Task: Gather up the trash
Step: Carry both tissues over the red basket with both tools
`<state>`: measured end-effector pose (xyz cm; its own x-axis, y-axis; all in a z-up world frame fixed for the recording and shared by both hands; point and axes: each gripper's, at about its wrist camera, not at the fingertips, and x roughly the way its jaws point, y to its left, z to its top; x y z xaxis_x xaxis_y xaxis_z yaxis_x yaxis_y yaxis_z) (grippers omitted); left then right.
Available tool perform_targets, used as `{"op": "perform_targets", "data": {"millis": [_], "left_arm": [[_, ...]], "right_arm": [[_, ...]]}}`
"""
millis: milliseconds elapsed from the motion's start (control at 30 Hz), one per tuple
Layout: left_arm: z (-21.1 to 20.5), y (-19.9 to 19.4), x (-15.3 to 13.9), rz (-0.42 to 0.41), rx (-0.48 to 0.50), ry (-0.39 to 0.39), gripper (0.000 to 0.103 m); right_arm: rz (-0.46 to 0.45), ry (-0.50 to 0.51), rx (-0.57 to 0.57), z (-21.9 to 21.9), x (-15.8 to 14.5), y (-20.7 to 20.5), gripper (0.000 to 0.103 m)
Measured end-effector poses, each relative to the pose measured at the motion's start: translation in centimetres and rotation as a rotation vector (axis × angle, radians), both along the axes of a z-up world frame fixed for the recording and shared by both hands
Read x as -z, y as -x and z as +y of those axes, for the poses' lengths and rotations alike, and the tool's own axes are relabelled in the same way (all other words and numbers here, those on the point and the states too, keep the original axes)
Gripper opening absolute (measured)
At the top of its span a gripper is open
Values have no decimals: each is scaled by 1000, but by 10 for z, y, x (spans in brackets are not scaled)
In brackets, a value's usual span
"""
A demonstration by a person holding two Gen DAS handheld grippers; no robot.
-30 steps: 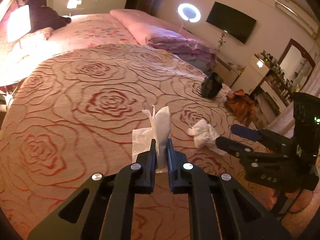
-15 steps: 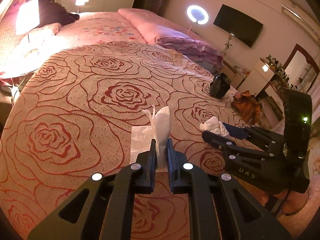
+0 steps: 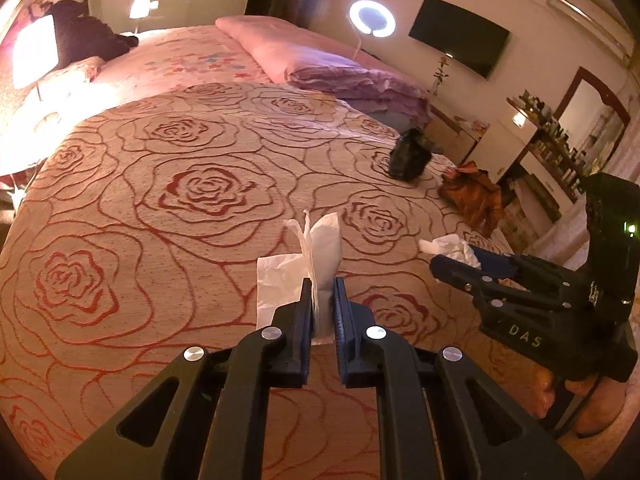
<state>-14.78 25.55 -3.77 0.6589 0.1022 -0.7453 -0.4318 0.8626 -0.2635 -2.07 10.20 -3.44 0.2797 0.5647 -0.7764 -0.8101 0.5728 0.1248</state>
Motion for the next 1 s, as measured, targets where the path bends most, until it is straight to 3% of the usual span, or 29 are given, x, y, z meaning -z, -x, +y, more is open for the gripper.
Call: {"op": "perform_targets", "data": {"millis": [500,1000], "left_arm": [[-51,-35,-12,3,141,-46,9],[-107,-72,-13,15,290,-76,9]], "right_arm": [[4,-85,185,-77,-20,-30,38],[-13,-109,359,-151,-28,-58,38]]}}
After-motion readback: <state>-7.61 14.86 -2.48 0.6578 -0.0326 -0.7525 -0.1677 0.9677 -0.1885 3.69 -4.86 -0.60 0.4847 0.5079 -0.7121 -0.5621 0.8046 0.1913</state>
